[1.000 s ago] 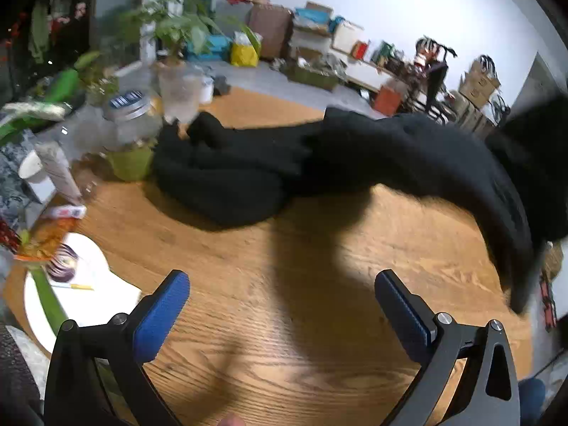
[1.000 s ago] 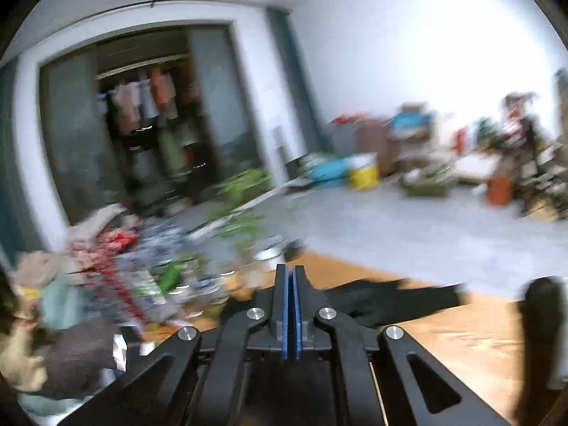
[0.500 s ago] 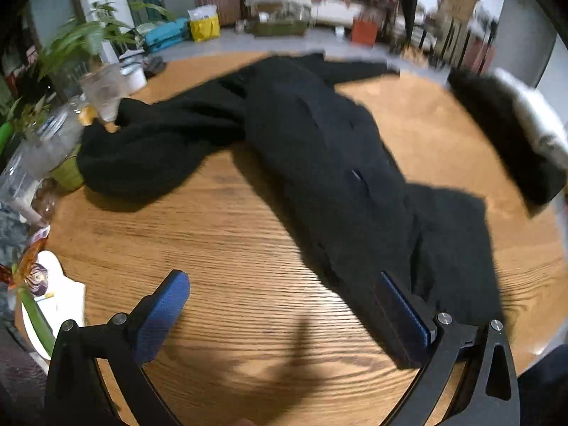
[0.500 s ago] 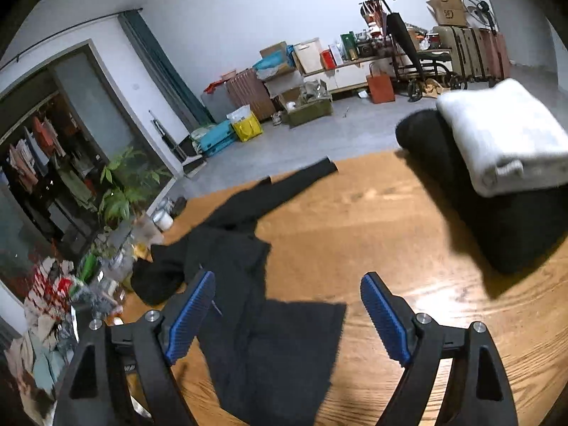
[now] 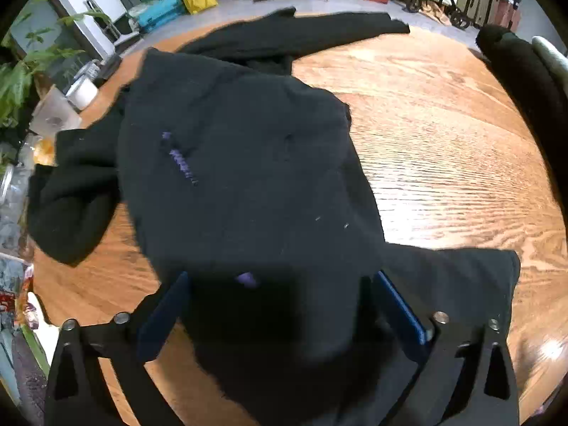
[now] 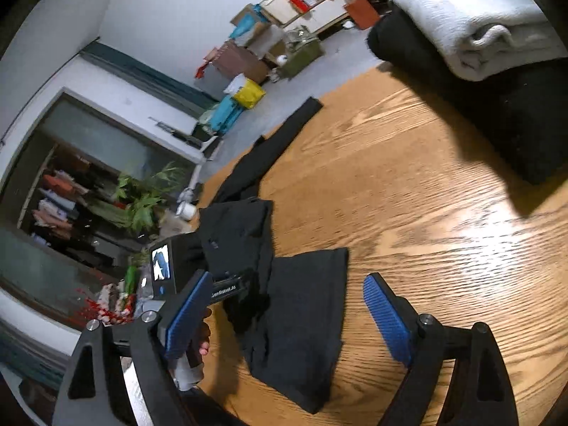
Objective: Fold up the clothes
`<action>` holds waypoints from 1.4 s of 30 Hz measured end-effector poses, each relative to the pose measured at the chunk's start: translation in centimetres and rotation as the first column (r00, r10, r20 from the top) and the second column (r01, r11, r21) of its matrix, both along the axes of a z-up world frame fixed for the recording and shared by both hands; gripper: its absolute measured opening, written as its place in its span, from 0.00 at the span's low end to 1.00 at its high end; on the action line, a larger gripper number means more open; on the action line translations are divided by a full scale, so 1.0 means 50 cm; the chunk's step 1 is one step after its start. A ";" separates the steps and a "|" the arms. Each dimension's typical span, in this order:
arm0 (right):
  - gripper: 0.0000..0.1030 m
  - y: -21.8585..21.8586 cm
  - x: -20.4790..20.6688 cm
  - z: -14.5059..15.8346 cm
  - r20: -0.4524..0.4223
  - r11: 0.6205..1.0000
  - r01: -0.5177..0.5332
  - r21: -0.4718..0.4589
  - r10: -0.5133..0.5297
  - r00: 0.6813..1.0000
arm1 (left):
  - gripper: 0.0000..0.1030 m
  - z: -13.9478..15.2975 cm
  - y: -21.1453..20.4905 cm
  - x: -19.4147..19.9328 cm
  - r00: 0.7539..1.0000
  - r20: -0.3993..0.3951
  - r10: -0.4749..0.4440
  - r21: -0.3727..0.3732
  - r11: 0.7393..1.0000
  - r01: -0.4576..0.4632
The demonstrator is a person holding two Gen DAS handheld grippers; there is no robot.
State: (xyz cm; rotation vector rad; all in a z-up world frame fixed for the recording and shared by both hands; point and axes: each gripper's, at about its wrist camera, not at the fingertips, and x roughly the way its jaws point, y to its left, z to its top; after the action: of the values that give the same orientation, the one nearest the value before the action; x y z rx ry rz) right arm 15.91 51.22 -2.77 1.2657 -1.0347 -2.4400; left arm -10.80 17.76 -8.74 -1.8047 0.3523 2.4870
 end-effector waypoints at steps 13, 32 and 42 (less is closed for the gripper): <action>0.88 -0.015 -0.007 0.007 -0.025 0.999 0.027 0.029 -0.026 0.999 | 0.18 0.243 -0.268 0.135 0.963 -0.202 0.178 0.425 0.902 -0.078; 0.82 -0.264 -0.110 -0.213 0.343 0.855 -0.259 0.450 0.103 0.934 | 0.76 0.069 -0.483 0.181 0.948 -0.045 0.315 0.403 0.874 -0.272; 0.04 -0.232 -0.081 -0.012 -0.040 0.920 -0.173 0.351 0.199 0.979 | 0.76 0.079 -0.501 0.190 0.941 -0.056 0.334 0.444 0.852 -0.277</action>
State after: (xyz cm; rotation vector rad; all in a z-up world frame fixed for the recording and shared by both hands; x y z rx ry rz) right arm 11.87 39.63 -3.37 1.2889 -0.4495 -2.5683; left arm -1.32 -7.31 -4.79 -1.6168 -0.4947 2.6083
